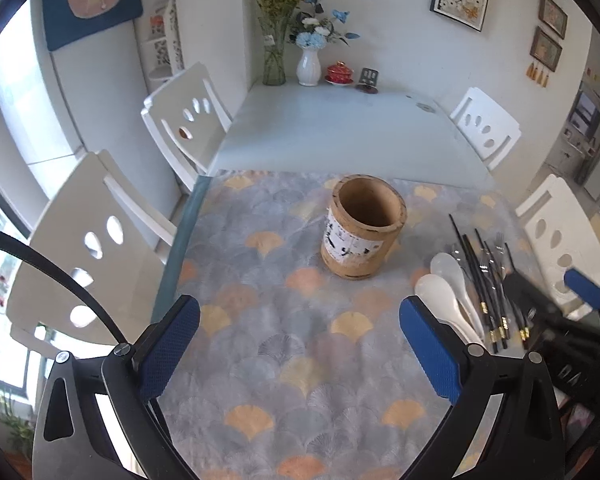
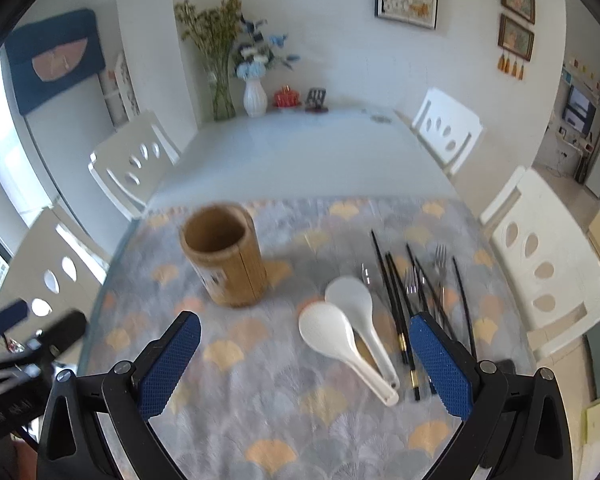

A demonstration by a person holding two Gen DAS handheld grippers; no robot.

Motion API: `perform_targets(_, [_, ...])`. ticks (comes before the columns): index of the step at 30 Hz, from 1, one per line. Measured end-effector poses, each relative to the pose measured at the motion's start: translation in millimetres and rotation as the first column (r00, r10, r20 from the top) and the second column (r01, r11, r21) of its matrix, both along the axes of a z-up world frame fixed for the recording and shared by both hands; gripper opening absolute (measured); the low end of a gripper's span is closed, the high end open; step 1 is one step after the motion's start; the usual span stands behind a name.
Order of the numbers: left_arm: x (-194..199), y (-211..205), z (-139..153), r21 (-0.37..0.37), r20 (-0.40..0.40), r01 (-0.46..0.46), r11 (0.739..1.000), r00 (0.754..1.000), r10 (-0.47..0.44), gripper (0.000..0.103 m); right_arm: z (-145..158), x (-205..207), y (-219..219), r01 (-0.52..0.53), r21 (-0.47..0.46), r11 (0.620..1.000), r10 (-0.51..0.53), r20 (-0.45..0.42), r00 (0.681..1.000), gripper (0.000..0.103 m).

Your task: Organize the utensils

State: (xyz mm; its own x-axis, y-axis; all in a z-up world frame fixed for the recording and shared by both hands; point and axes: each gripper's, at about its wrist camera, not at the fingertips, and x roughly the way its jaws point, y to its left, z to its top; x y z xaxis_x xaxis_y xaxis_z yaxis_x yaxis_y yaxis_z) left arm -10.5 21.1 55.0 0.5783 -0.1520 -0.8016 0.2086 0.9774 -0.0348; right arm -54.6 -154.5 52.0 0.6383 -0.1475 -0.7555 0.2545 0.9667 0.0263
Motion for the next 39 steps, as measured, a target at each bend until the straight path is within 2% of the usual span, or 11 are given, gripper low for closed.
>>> perform_targets(4, [-6.7, -1.3, 14.7, -0.007, 0.080, -0.022, 1.000, 0.997, 0.022, 0.100, 19.9, 0.0, 5.7, -0.004, -0.039, 0.999, 0.005, 0.045, 0.999, 0.103])
perform_targets(11, [-4.7, -19.2, 31.7, 0.015, 0.153, -0.012, 1.000, 0.988, 0.010, 0.100, 33.2, -7.6, 3.2, 0.017, -0.108, 0.994, -0.010, 0.063, 0.998, 0.103])
perform_targets(22, [3.4, -37.9, 17.0, -0.010, 0.113, 0.029, 1.000, 0.993, -0.028, 0.100, 12.9, -12.0, -25.3, 0.078, -0.085, 0.993, -0.080, -0.011, 0.997, 0.103])
perform_targets(39, [6.4, -34.0, 12.6, -0.016, 0.085, 0.068, 0.998, 0.994, -0.067, 0.100, 6.8, -11.3, -17.2, 0.084, -0.084, 0.993, -0.088, -0.039, 0.995, 0.103])
